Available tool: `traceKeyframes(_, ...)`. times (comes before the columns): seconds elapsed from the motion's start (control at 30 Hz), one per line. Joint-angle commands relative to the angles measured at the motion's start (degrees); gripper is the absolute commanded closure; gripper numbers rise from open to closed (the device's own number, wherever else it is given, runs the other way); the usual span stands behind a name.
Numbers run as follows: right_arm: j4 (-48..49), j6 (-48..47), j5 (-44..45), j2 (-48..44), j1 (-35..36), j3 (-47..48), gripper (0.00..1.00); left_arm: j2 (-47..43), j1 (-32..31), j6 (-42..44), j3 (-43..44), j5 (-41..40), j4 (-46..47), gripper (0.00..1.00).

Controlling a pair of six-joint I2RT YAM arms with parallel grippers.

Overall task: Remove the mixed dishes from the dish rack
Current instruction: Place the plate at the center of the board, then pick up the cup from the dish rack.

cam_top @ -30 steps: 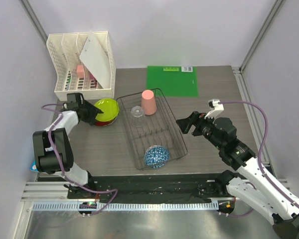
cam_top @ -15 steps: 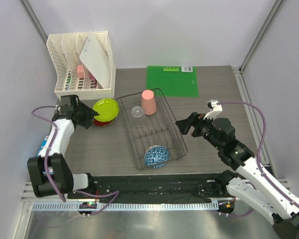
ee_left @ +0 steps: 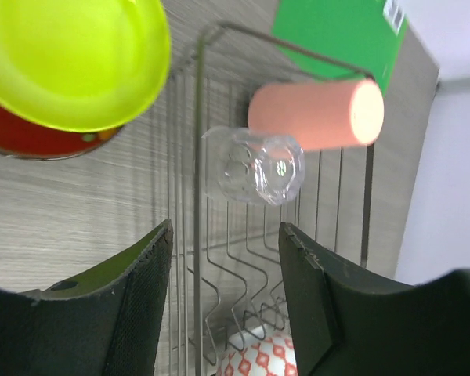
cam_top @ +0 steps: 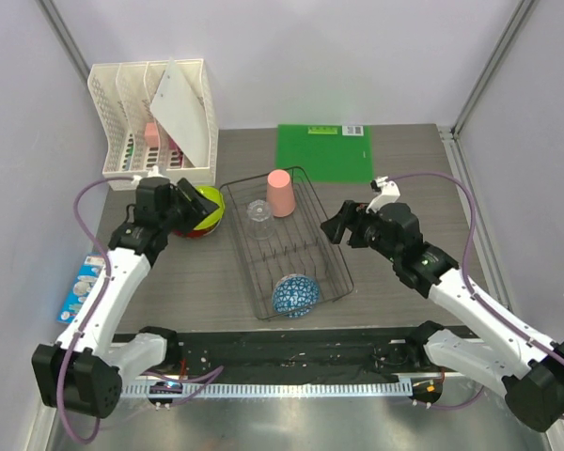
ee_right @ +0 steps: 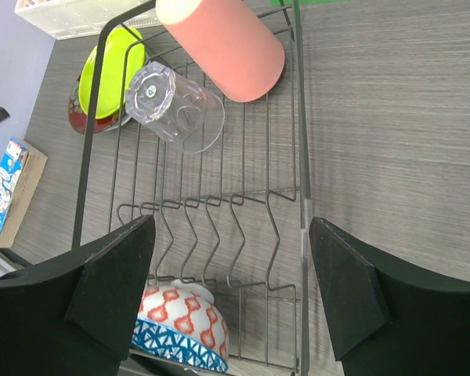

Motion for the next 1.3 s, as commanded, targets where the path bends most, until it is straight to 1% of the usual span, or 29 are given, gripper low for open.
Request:
traceKeyframes(0.0,3.07,0.08,0.28,1.99,-0.10,4.75,0.16,4.92,-7.15,5.62,5.17,-3.56,3.30,0.42)
traceKeyframes(0.07,3.60,0.52,0.81,1.91,-0.01,4.66,0.16,8.00,-10.24,8.95,7.90,-7.14,2.77,0.40)
traceKeyframes(0.1,3.60,0.52,0.89,1.73,-0.01,4.49,0.16,11.32,-13.38,10.45,10.44,-8.21,2.42,0.39)
traceKeyframes(0.17,3.52,0.52,0.98,1.21,-0.10,4.14,0.16,14.68,-16.21,13.53,12.65,-9.36,2.07,0.37)
traceKeyframes(0.2,3.34,0.44,0.98,0.86,-0.01,3.70,0.16,17.22,-18.66,14.67,13.79,-9.45,2.15,0.36)
traceKeyframes(0.27,2.91,0.35,1.42,-0.46,-0.01,3.08,0.16,19.78,-21.31,17.66,15.64,-11.37,3.03,0.32)
traceKeyframes(0.3,2.73,0.17,1.60,-0.99,-0.10,2.56,0.16,22.32,-23.41,20.55,16.17,-13.30,3.64,0.29)
traceKeyframes(0.33,2.64,0.00,1.77,-1.51,-0.10,2.29,0.16,23.56,-24.22,22.23,17.57,-14.01,3.74,0.28)
traceKeyframes(0.43,1.67,-0.44,2.56,-3.19,-0.01,1.32,0.16,27.69,-24.84,25.66,19.86,-15.42,2.86,0.27)
traceKeyframes(0.47,1.24,-0.62,2.74,-3.88,-0.10,1.15,0.16,28.40,-24.84,26.37,21.17,-15.77,2.51,0.25)
traceKeyframes(0.5,1.06,-0.71,2.83,-4.15,-0.10,0.80,0.16,29.10,-24.84,27.51,21.88,-16.82,1.90,0.16)
traceKeyframes(0.57,0.53,-1.14,3.00,-4.77,-0.10,0.36,0.16,31.12,-24.84,28.48,24.33,-18.32,-0.30,0.09)
traceKeyframes(0.6,0.53,-1.06,3.09,-5.03,-0.01,-0.08,0.16,31.92,-24.84,28.22,25.39,-19.72,-1.44,0.07)
traceKeyframes(0.63,0.53,-1.15,3.18,-5.21,-0.10,-0.35,0.16,32.97,-24.84,28.31,26.45,-21.56,-2.49,0.07)
traceKeyframes(0.67,0.53,-1.23,3.27,-5.38,-0.01,-0.35,0.16,34.54,-24.84,28.14,27.59,-21.84,-4.94,0.07)
traceKeyframes(0.7,0.53,-1.23,3.18,-5.56,-0.10,-0.78,0.16,35.17,-24.84,27.96,28.64,-22.10,-5.31,0.07)
traceKeyframes(0.77,0.53,-1.32,3.18,-5.65,-0.01,-1.14,0.16,35.96,-24.84,27.61,28.57,-21.84,-5.06,0.00)
traceKeyframes(0.93,0.09,-1.58,3.27,-6.70,-0.10,-1.84,0.16,37.90,-24.84,27.43,27.69,-21.14,-4.44,0.00)
traceKeyframes(1.1,-0.44,-1.50,3.44,-7.40,-0.01,-2.11,0.16,39.65,-24.84,26.55,26.11,-18.77,-2.51,0.00)
traceKeyframes(1.27,-0.53,-0.97,3.35,-7.41,-0.10,-2.28,0.16,42.47,-24.84,26.37,26.28,-17.54,-1.89,0.00)
